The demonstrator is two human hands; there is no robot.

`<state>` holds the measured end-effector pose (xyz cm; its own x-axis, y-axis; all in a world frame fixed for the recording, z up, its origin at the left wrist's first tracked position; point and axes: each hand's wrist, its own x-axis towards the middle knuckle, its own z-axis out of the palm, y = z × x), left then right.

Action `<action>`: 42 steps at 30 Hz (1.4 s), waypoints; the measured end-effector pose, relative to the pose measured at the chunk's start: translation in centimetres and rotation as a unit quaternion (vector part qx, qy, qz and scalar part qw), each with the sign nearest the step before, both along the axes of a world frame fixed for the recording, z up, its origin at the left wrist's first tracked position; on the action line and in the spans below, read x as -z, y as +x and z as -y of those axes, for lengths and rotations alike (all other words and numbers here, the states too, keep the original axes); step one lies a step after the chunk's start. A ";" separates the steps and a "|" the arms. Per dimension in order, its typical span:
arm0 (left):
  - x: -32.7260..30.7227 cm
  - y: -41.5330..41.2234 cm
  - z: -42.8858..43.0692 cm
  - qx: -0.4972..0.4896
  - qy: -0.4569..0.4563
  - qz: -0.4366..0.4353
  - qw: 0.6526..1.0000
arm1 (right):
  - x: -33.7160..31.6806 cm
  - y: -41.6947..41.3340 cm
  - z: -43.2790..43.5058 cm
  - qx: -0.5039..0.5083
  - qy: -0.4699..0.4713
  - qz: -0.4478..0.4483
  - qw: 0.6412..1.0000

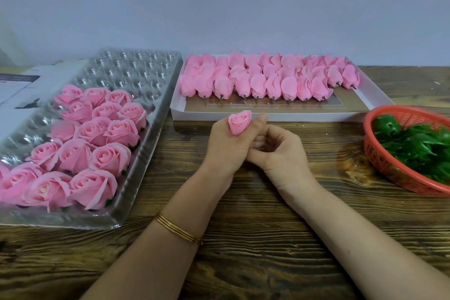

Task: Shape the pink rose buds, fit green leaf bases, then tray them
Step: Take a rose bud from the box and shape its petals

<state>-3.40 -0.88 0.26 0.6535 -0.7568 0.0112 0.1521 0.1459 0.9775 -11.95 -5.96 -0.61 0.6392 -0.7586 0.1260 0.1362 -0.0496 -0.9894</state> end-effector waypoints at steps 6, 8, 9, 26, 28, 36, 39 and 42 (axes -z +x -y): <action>-0.2 0.5 -0.1 0.035 0.008 -0.046 0.998 | -0.3 0.1 0.2 0.002 -0.042 -0.023 0.999; -0.3 0.7 -0.2 0.048 0.018 -0.048 0.998 | -0.4 -0.1 0.3 -0.009 -0.039 -0.025 0.999; -0.4 0.8 -0.2 0.057 0.019 -0.050 0.997 | -0.4 -0.2 0.3 -0.019 -0.033 -0.024 0.999; -0.4 1.0 -0.1 0.091 -0.004 -0.074 0.993 | -0.4 -0.5 0.4 -0.042 -0.004 -0.021 0.999; -0.5 1.1 -0.2 0.104 -0.007 -0.074 0.992 | -0.5 -0.6 0.5 -0.051 0.006 -0.021 0.998; -0.8 1.1 -0.4 0.102 0.025 -0.049 0.993 | -1.0 -0.7 0.6 -0.094 0.037 -0.032 0.994; -0.9 0.9 -0.3 0.072 0.025 -0.051 0.996 | -1.1 -0.8 0.7 -0.089 0.036 -0.040 0.995; -1.0 0.8 -0.2 0.037 0.031 -0.040 0.998 | -1.3 -1.0 0.9 -0.055 0.022 -0.063 0.996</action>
<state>-2.58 -0.67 1.30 0.5924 -0.8009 -0.0875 0.2389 0.0710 0.9684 -12.93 -6.88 0.69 0.7272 -0.6864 0.0064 0.0120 0.0033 -0.9999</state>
